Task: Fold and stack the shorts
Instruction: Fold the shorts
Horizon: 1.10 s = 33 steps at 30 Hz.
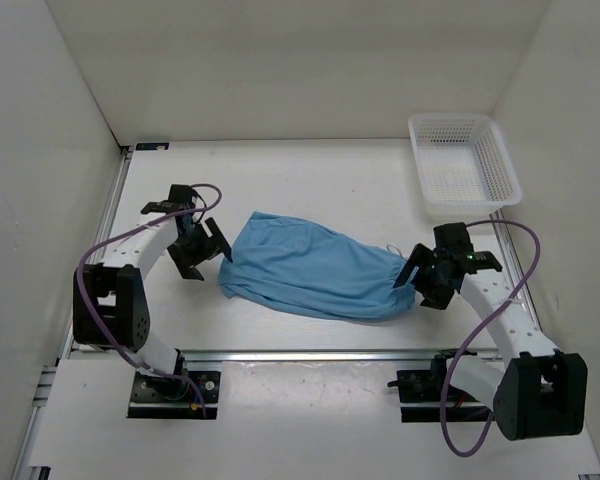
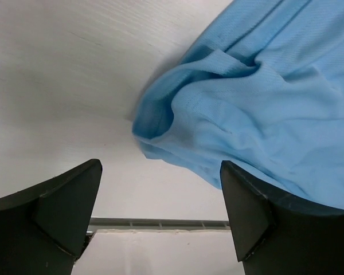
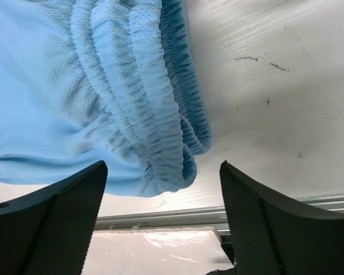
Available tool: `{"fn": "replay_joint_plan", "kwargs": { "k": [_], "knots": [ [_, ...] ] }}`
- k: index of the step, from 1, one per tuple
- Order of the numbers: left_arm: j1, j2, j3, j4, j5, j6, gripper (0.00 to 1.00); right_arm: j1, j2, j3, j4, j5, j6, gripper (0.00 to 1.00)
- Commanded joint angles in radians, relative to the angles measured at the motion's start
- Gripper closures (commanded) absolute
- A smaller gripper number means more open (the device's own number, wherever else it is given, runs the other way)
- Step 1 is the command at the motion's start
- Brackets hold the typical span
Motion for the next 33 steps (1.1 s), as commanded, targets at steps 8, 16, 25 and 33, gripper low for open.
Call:
{"fn": "replay_joint_plan", "kwargs": {
  "k": [8,16,25,33],
  "knots": [
    [-0.063,0.054,-0.023,0.057,0.005,0.007,0.03,0.003,0.133,-0.059,0.118,-0.004,0.077,0.11],
    [-0.095,0.203,-0.050,0.114,0.016,-0.022,0.30,0.003,0.297,-0.067,0.294,-0.051,0.097,0.23],
    [-0.025,0.200,0.106,0.059,-0.009,-0.010,0.90,0.012,0.416,0.171,0.255,-0.050,0.056,1.00],
    [0.032,0.110,0.206,-0.041,-0.050,0.038,0.90,0.012,0.490,0.441,0.146,0.004,-0.040,1.00]
  ]
}}
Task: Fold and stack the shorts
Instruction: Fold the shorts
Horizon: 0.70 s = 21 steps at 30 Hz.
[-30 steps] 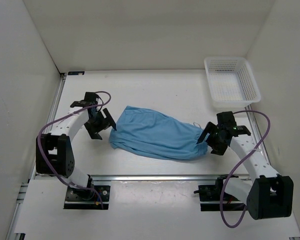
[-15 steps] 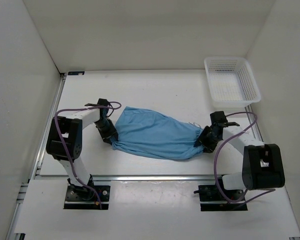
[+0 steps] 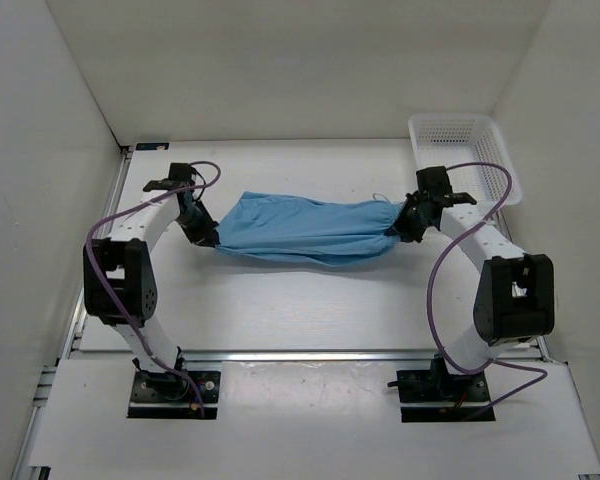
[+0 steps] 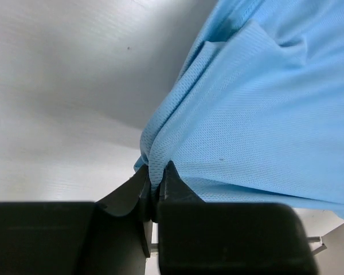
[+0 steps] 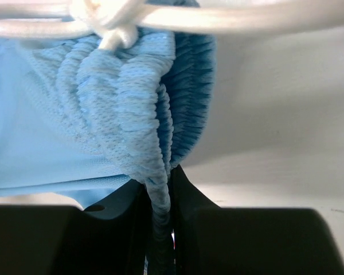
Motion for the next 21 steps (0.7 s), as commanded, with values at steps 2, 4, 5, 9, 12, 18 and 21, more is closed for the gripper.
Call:
{"fn": "replay_joint_plan", "kwargs": {
  "k": [2,4,5,9,12,18,21],
  "knots": [
    [-0.004,-0.107,-0.086,-0.044,-0.047,0.033,0.90,-0.006,0.009,0.005,-0.056,0.081,-0.058,1.00],
    [-0.021,-0.127,-0.201,-0.007,-0.027,0.009,0.90,-0.006,0.032,-0.042,-0.056,0.081,-0.058,1.00],
    [-0.033,-0.148,-0.241,0.008,-0.018,-0.001,0.90,-0.006,0.041,-0.059,-0.056,0.081,-0.058,1.00],
    [-0.053,-0.188,-0.395,0.068,0.022,-0.021,0.79,-0.006,0.054,-0.113,-0.035,0.101,-0.049,1.00],
    [-0.053,-0.197,-0.384,0.068,0.022,0.021,0.25,-0.006,0.065,-0.113,-0.035,0.112,-0.061,1.00],
    [-0.053,-0.202,-0.194,-0.010,-0.059,0.030,0.13,-0.006,0.055,-0.047,-0.094,0.167,-0.102,1.00],
    [-0.044,-0.154,-0.128,-0.010,-0.082,0.042,0.43,-0.006,0.055,-0.020,-0.107,0.187,-0.113,1.00]
  ]
}}
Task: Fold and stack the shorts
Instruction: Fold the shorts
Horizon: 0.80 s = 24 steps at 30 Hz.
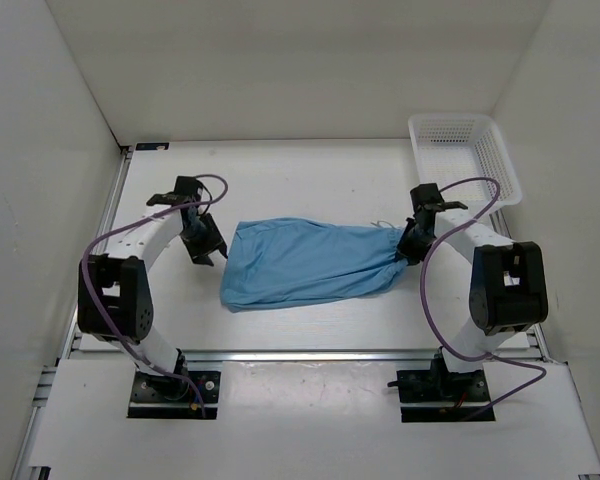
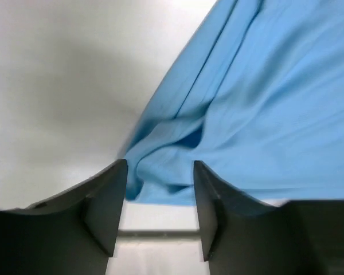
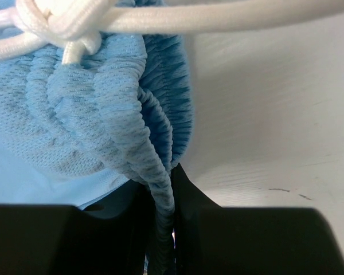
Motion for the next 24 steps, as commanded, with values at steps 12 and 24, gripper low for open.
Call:
{"fn": "replay_joint_plan", "kwargs": {
  "k": [12,24],
  "knots": [
    [-0.047,0.240,0.085,0.065,-0.008,0.005,0.90,0.013,-0.037,0.126,-0.073,0.114,-0.063,1.00],
    [-0.081,0.289,0.063,0.119,0.021,-0.018,0.90,0.353,0.027,0.442,-0.232,0.284,-0.083,1.00]
  ]
}}
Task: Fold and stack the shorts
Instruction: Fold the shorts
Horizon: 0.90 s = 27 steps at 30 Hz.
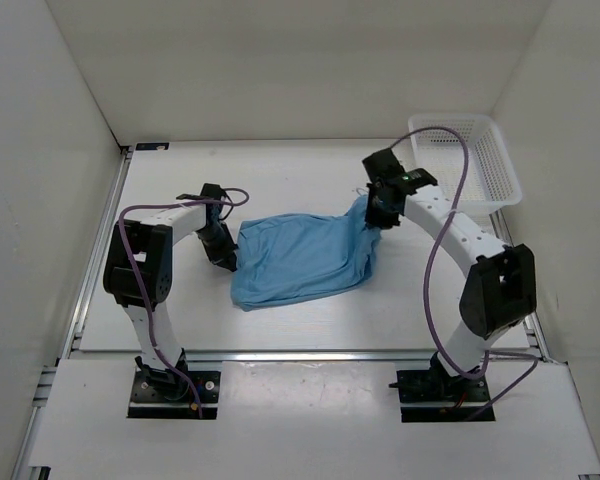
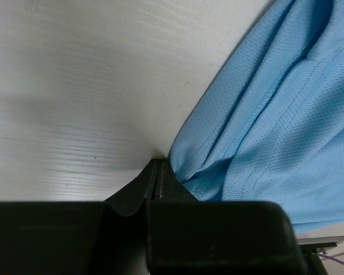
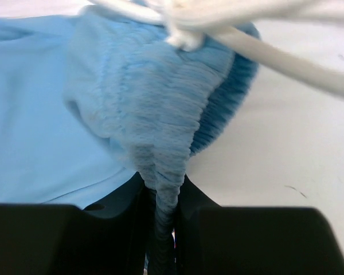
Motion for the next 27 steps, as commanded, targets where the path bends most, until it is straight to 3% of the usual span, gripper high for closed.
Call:
{"fn": "replay_joint_plan", "kwargs": {
  "k": [1,12,21,23,24,26,27],
  "knots": [
    [-0.002,0.018,-0.016,0.052,0.008,-0.006,0.90,0.119,0.047,0.161,-0.063,0.063,-0.016,1.00],
    [-0.002,0.018,-0.027,0.061,0.008,-0.006,0.90,0.431,0.404,0.650,-0.243,0.146,0.013,1.00],
    [-0.002,0.009,-0.046,0.070,0.008,-0.026,0.90,0.497,0.598,0.879,-0.269,0.101,0.031,1.00],
    [-0.002,0.009,-0.046,0.070,0.008,-0.026,0.90,0.497,0.619,0.908,-0.269,0.086,0.031,0.96],
    [-0.002,-0.003,-0.046,0.070,0.008,-0.026,0.82,0.506,0.632,0.917,-0.250,0.049,0.031,0.82],
    [0.034,-0.041,-0.046,0.070,0.030,-0.026,0.65,0.506,0.615,0.901,-0.151,-0.030,0.021,0.63],
    [0.055,-0.061,-0.055,0.060,0.039,-0.026,0.43,0.506,0.600,0.885,-0.105,-0.081,0.021,0.54]
  ]
}}
